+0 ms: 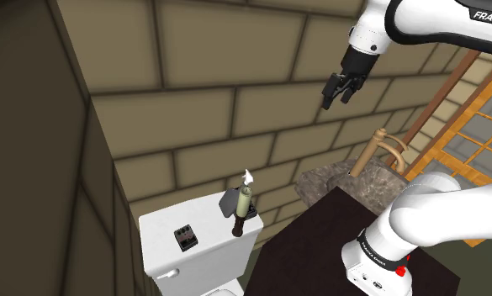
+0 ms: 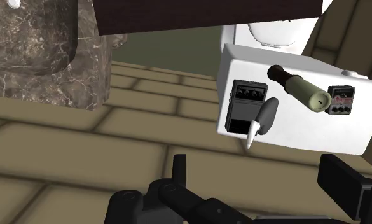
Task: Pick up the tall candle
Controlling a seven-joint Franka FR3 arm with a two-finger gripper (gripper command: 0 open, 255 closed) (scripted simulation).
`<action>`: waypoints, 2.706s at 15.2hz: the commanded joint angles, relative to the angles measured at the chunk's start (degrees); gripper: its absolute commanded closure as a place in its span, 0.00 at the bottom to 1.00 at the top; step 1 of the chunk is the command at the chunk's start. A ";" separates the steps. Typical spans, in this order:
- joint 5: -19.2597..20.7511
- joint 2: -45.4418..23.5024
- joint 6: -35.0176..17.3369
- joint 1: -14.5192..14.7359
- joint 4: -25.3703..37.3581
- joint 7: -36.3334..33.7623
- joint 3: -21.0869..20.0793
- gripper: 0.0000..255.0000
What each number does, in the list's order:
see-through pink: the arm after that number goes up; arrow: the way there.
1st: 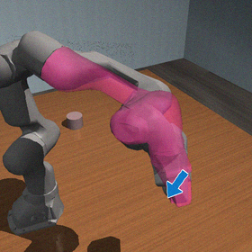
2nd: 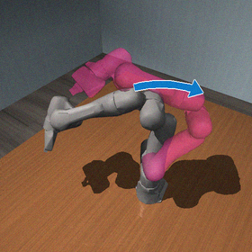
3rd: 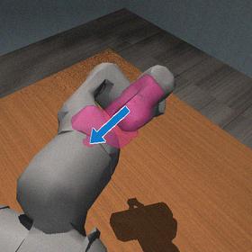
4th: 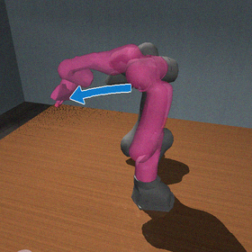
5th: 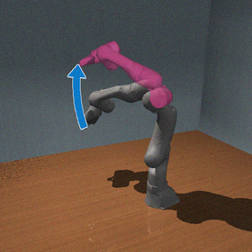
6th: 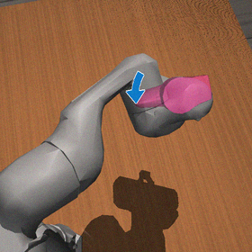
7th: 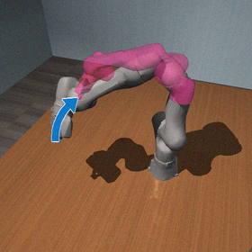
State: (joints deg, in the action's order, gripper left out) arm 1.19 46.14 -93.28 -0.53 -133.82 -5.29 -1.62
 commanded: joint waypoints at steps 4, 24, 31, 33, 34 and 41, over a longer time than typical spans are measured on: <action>-1.29 -2.01 -4.11 0.82 -3.19 -1.95 -1.96 0.00; -5.95 -31.58 -33.68 5.54 -9.93 -15.45 -15.64 0.00; -2.18 -47.17 -42.49 6.71 -5.86 -22.25 -19.21 0.00; -1.69 -48.27 -43.49 6.82 -5.88 -22.69 -19.19 0.00; -1.33 -48.97 -44.29 6.83 -6.03 -22.94 -19.15 0.00; 0.94 -53.02 -48.69 7.02 -6.64 -24.52 -18.75 0.00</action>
State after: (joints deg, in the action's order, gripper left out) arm 1.94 -6.58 -141.55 6.46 -140.36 -29.66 -20.40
